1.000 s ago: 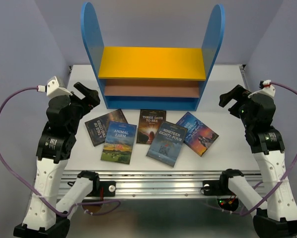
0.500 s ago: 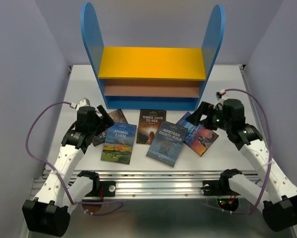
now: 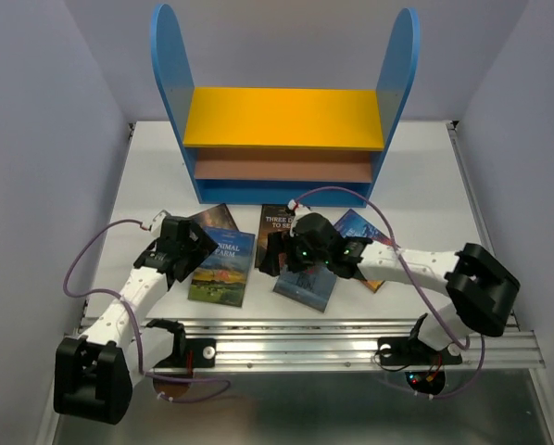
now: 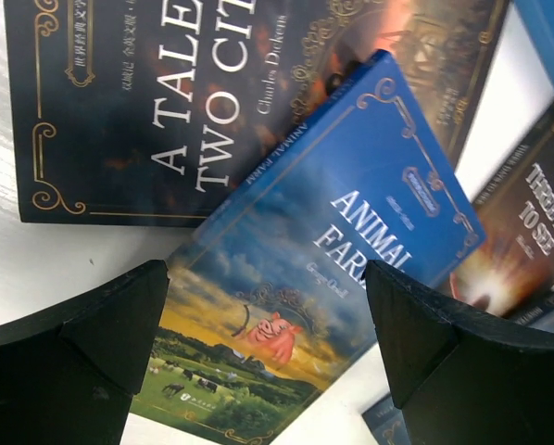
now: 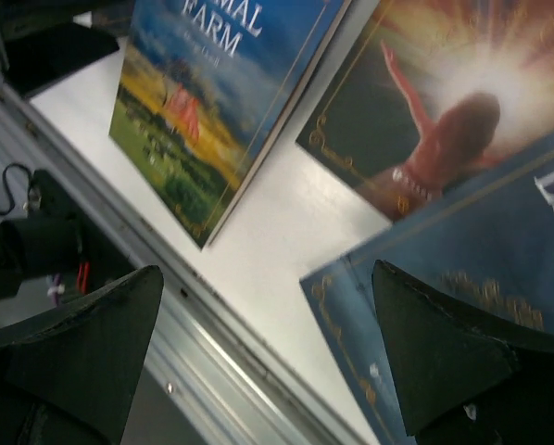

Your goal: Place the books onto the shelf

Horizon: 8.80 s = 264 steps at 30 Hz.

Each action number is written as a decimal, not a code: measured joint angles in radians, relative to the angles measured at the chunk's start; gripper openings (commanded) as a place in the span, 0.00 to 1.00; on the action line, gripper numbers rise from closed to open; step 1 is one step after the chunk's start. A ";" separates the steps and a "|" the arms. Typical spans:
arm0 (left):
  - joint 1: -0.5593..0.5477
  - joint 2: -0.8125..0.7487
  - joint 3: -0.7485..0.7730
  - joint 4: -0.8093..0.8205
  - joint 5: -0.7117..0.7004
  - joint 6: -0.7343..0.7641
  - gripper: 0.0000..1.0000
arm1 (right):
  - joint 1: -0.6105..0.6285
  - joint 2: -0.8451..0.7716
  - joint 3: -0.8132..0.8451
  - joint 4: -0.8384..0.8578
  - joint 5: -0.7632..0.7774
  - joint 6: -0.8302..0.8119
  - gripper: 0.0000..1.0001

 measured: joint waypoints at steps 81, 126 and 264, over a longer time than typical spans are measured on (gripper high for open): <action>0.056 -0.261 -0.108 0.469 0.620 0.090 0.99 | 0.003 -0.065 0.080 0.356 0.062 -0.012 0.01; 0.032 -0.320 0.481 0.645 0.522 0.314 0.00 | 0.007 -0.477 0.276 -0.108 0.565 -0.192 1.00; -0.127 -0.101 0.127 0.341 -0.078 0.182 0.99 | 0.004 -0.420 0.029 -0.223 0.615 -0.049 1.00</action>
